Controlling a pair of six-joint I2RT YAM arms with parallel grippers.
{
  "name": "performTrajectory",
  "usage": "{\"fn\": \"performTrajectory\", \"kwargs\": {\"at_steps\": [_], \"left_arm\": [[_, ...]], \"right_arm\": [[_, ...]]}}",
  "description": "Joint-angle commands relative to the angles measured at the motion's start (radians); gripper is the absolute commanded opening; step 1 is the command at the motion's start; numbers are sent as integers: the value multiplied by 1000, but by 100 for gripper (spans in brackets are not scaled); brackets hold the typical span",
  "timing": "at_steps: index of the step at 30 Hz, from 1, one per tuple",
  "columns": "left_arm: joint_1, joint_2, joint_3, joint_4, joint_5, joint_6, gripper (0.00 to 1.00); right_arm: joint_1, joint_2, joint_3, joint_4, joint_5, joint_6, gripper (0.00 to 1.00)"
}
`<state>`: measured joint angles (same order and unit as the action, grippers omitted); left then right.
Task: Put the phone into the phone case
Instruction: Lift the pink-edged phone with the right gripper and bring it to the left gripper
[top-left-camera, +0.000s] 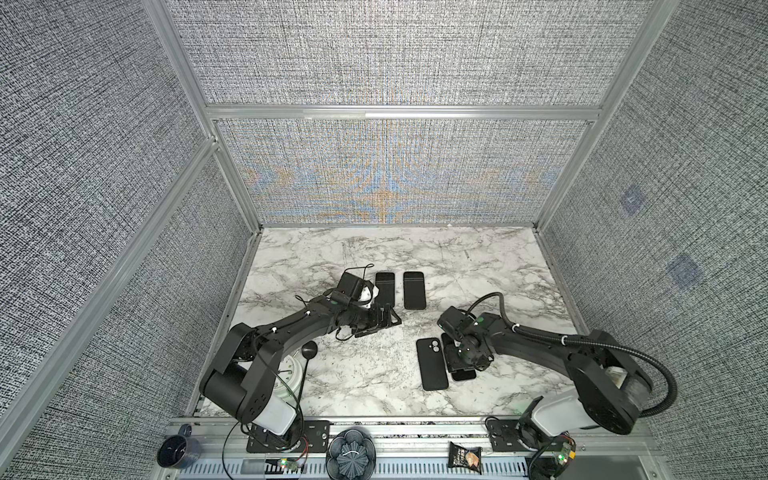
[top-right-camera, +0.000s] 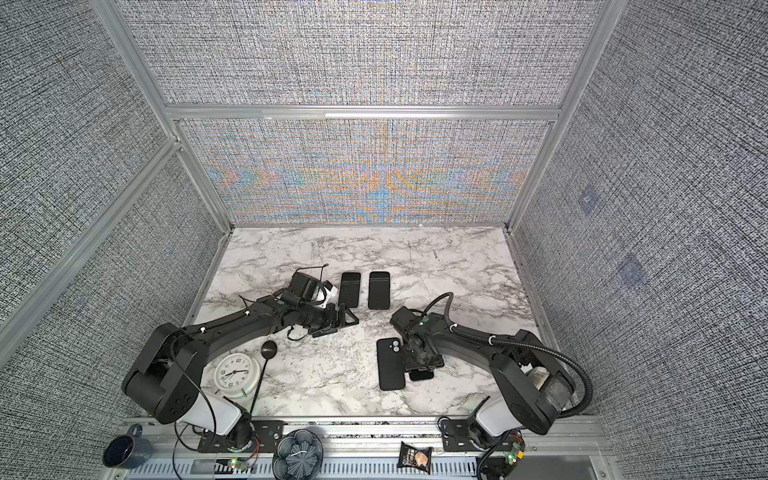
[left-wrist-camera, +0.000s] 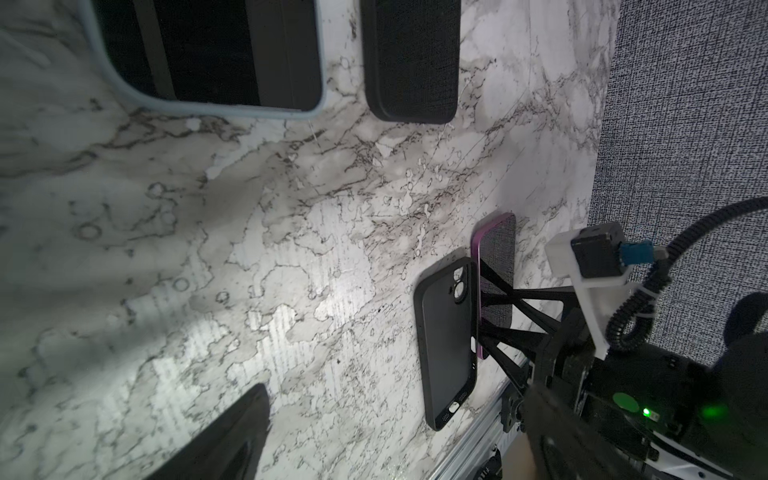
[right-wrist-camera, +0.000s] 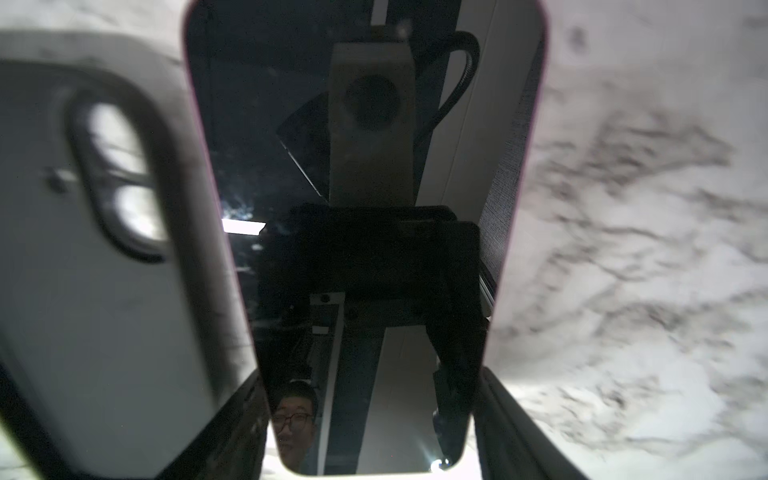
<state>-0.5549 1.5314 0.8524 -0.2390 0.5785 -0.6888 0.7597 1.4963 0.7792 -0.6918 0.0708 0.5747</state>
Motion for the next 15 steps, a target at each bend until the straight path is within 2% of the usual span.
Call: {"fn": "performTrajectory", "kwargs": {"at_steps": [1,8,15], "left_arm": [[0,-4,-1,-2,-9,0,96],[0,-8,-8,1,-9,-2,96],[-1,17,-3,64,94,0,91]], "right_arm": [[28,21,18,39,-4,-24,56],[78,73,72,74,-37,-44,54],[76,19,91,29,24,-146,53]]}}
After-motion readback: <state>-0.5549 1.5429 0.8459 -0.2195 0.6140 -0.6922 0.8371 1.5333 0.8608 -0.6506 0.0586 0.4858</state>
